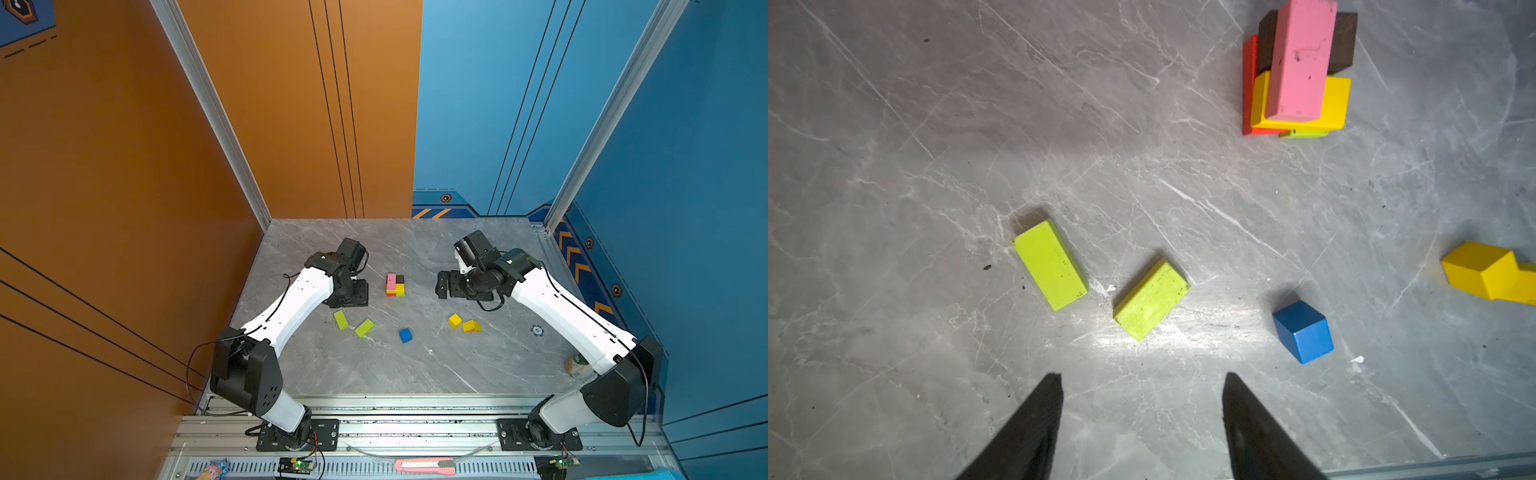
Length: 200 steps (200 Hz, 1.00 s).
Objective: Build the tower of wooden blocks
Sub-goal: 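Raise the left gripper and move it over the lime green blocks, then lower the left gripper and grasp the nearer lime green block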
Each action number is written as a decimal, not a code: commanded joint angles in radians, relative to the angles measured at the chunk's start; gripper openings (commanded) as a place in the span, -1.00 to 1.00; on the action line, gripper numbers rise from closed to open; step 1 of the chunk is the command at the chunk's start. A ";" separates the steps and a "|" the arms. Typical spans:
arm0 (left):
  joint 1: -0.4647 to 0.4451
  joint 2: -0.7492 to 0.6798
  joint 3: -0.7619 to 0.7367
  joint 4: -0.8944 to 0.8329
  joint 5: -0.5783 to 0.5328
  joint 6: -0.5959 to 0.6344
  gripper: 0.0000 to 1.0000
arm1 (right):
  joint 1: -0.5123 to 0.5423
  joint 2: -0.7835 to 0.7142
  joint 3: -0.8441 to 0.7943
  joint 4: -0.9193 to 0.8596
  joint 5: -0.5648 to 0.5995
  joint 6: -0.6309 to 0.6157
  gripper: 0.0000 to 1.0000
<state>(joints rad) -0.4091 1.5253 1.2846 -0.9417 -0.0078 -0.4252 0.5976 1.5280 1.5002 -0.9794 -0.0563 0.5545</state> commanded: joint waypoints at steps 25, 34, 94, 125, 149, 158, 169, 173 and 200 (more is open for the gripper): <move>-0.048 -0.075 -0.160 0.127 0.046 0.089 0.28 | 0.000 0.018 0.043 0.006 -0.055 -0.009 1.00; -0.052 -0.074 -0.178 0.139 0.046 0.107 0.28 | -0.007 0.022 0.050 0.006 -0.070 -0.018 1.00; -0.059 0.030 -0.187 0.192 0.050 0.215 0.37 | -0.098 -0.030 0.055 -0.019 -0.144 -0.060 1.00; -0.068 0.095 -0.186 0.201 0.008 0.251 0.43 | -0.130 -0.127 -0.046 -0.025 -0.148 -0.045 1.00; -0.071 0.130 -0.196 0.228 0.001 0.259 0.45 | -0.156 -0.191 -0.101 -0.038 -0.144 -0.042 1.00; -0.073 0.144 -0.197 0.236 0.004 0.262 0.46 | -0.169 -0.204 -0.104 -0.052 -0.148 -0.043 1.00; -0.077 0.163 -0.191 0.242 -0.004 0.267 0.46 | -0.179 -0.222 -0.105 -0.063 -0.147 -0.044 1.00; -0.079 0.172 -0.188 0.241 -0.006 0.268 0.46 | -0.184 -0.228 -0.105 -0.067 -0.146 -0.044 1.00; -0.083 0.218 -0.176 0.242 -0.018 0.276 0.46 | -0.202 -0.259 -0.104 -0.099 -0.139 -0.044 1.00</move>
<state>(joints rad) -0.4808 1.7046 1.0931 -0.7033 0.0013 -0.1749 0.4084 1.3003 1.4097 -1.0164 -0.1905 0.5201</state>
